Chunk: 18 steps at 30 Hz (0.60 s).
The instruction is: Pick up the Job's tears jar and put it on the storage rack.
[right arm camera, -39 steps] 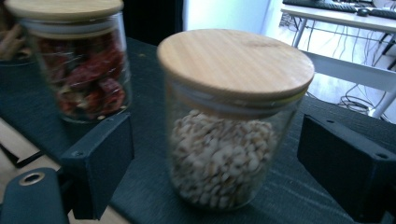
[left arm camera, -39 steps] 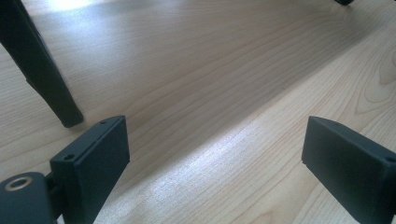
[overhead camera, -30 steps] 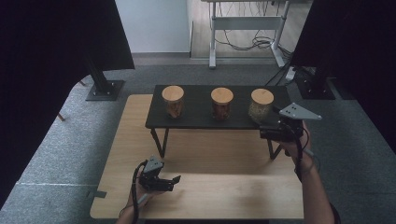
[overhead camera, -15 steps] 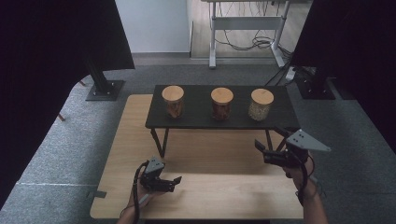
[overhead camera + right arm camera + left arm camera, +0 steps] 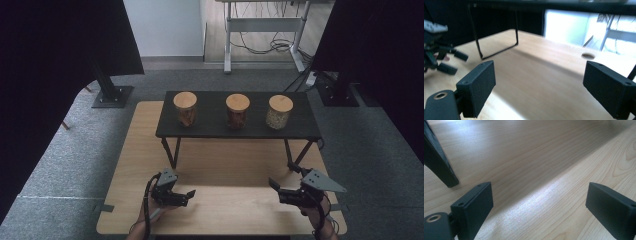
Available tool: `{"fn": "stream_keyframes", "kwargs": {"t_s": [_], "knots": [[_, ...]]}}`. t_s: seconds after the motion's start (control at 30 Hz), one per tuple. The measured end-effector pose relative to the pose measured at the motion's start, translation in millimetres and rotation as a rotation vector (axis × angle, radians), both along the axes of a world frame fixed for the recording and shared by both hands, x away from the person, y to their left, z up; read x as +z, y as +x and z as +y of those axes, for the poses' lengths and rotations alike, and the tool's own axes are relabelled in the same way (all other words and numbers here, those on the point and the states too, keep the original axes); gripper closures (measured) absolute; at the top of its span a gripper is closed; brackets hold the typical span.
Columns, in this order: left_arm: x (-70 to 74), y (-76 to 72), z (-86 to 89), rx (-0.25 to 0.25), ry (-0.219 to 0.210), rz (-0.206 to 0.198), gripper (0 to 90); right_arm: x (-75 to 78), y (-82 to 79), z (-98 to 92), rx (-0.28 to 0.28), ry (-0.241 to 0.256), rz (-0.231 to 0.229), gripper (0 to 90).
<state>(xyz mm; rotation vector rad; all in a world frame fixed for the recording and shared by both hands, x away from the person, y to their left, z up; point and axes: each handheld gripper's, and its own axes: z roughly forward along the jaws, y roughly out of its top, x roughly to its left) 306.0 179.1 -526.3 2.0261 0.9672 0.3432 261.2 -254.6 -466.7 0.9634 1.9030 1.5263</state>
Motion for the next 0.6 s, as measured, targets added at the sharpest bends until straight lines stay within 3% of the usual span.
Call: {"fn": "stream_keyframes", "kwargs": {"t_s": [0.13, 0.23, 0.47, 0.6], "knots": [[-0.3, 0.8, 0.7, 0.001, 0.001, -0.001, 7.1, -20.2, 5.0, 8.9, 0.005, 0.003, 0.032, 9.3], [-0.5, 1.7, 2.1, 0.003, 0.001, -0.002, 7.1, -33.9, 9.8, 17.3, -0.004, -0.028, 0.058, 8.3], [-0.5, 3.2, 0.4, -0.004, -0.001, -0.002, 7.1, -39.8, 8.6, 20.1, 0.002, -0.011, 0.064, 8.2], [1.1, 3.8, -0.5, -0.002, -0.015, -0.002, 7.0, -45.1, 5.7, 15.8, -0.012, 0.026, 0.063, 8.2]]}}
